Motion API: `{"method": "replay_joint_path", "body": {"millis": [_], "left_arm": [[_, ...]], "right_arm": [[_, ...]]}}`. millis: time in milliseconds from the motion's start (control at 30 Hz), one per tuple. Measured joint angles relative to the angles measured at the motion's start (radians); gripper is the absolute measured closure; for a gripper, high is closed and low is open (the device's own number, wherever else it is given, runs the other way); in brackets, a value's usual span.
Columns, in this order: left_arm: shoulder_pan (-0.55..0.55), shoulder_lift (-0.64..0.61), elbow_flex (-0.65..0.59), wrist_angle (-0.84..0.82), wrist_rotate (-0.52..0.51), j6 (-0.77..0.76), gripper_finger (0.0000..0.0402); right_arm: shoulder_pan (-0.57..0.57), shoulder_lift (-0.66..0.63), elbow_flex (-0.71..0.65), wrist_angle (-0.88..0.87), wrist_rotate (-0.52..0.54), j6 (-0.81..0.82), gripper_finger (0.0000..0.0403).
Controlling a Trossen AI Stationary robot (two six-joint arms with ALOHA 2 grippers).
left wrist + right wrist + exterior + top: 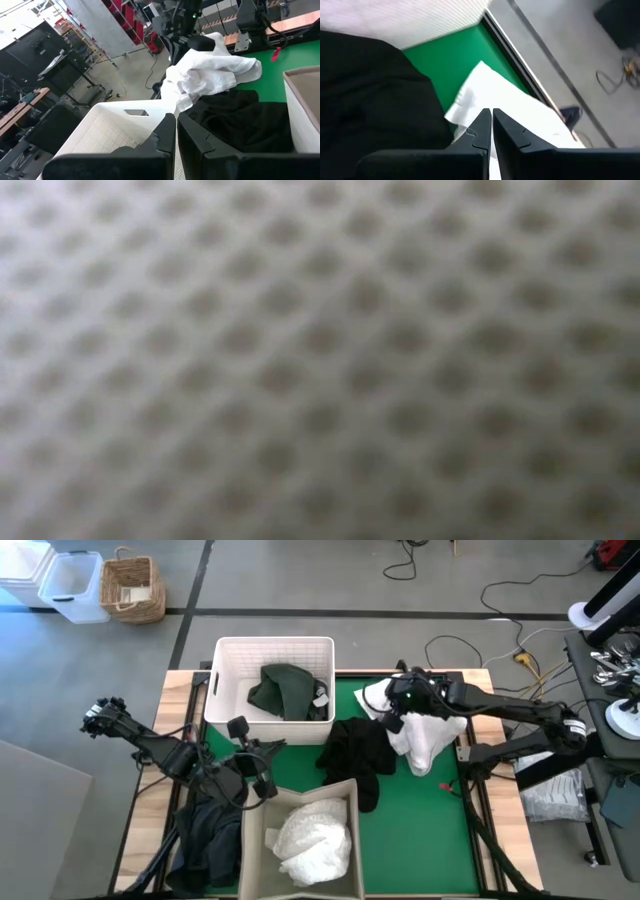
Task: Sort clothes
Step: Put the black shorts into the white bin
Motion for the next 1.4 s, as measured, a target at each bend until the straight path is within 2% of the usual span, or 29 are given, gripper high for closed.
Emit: {"method": "replay_joint_path", "body": {"millis": [267, 467, 600, 700, 833, 967, 1133, 1300, 1400], "left_arm": [[0.004, 0.000, -0.004, -0.001, 0.000, 0.000, 0.0401], [0.005, 0.000, -0.004, -0.001, 0.000, 0.001, 0.0401], [0.000, 0.000, 0.006, -0.021, 0.008, -0.049, 0.0401], [-0.002, 0.000, 0.036, -0.053, 0.079, -0.121, 0.0401], [-0.003, 0.000, 0.074, -0.147, 0.214, -0.291, 0.0401], [-0.003, 0.000, 0.090, -0.251, 0.240, -0.421, 0.0401], [-0.003, 0.000, 0.090, -0.307, 0.296, -0.448, 0.0401], [-0.003, -0.013, 0.090, -0.309, 0.496, -0.451, 0.0401], [-0.004, -0.032, 0.125, -0.361, 0.487, -0.462, 0.0401]], "right_arm": [[-0.079, 0.000, -0.050, 0.000, -0.001, 0.046, 0.0393], [-0.088, 0.000, -0.056, 0.016, -0.001, 0.041, 0.0391], [-0.086, 0.000, -0.055, 0.024, -0.021, 0.019, 0.0390], [-0.086, 0.000, -0.055, 0.057, -0.069, -0.004, 0.0390], [-0.086, 0.000, -0.055, 0.101, -0.145, -0.044, 0.0390], [-0.086, 0.000, -0.055, 0.122, -0.182, -0.079, 0.0390], [-0.086, 0.000, -0.056, 0.122, -0.189, -0.092, 0.0390], [-0.086, -0.001, -0.054, 0.123, -0.218, -0.122, 0.0390], [-0.086, -0.001, -0.043, 0.131, -0.218, -0.123, 0.0390]]}}
